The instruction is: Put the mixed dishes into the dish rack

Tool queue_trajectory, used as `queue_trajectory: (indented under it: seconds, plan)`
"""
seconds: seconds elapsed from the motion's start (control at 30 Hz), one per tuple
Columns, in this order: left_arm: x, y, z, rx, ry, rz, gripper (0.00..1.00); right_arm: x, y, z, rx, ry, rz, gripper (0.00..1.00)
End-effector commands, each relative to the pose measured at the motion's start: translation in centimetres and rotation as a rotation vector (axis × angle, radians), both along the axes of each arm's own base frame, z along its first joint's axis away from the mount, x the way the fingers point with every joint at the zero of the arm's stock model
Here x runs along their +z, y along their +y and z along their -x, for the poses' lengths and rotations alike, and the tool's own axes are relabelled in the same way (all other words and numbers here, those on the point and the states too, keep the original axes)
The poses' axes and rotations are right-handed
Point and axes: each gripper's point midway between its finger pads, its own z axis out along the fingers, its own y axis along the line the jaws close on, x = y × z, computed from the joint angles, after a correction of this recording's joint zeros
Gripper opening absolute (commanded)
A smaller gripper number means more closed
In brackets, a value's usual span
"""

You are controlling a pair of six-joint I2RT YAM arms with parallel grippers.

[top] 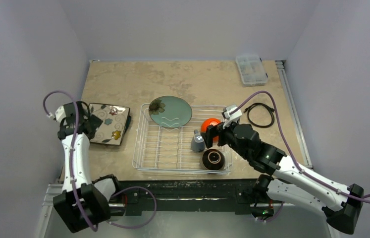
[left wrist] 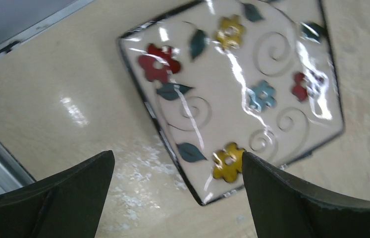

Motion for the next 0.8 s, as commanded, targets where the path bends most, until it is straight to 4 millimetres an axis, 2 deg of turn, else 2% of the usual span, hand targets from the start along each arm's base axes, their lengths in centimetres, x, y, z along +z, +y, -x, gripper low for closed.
queue_trajectory:
  seconds: [0.0,0.1,0.2,0.4,0.53,0.63,0.77]
  plan:
    - [-3.2,2.9,2.6,0.238,-0.016,0.162,1.00,1.9,0.9,-0.2,0.032,-0.043,-0.035,0.99]
    - [-3.1,4.2,2.3,0.353,-0.136,0.213,1.00,2.0,1.3,-0.4,0.046,-0.037,-0.020,0.99]
    - [-2.6,6.1,2.4,0.427,-0.198,0.143,1.00,1.9,1.6,-0.4,0.058,-0.029,-0.009,0.99]
    - [-2.6,8.2,2.0,0.493,-0.412,0.035,1.00,1.8,1.6,-0.3,0.062,-0.023,0.001,0.99]
    - [-3.6,8.4,2.1,0.555,-0.510,0.043,1.00,1.7,1.7,-0.4,0.063,-0.016,0.010,0.99]
    - [-4.9,8.3,1.5,0.570,-0.523,0.087,0.99,1.6,1.9,-0.5,0.067,-0.018,0.012,0.99]
    - [-5.3,8.9,0.0,0.556,-0.633,0.086,0.93,1.5,2.2,-0.5,0.075,-0.012,0.019,0.99]
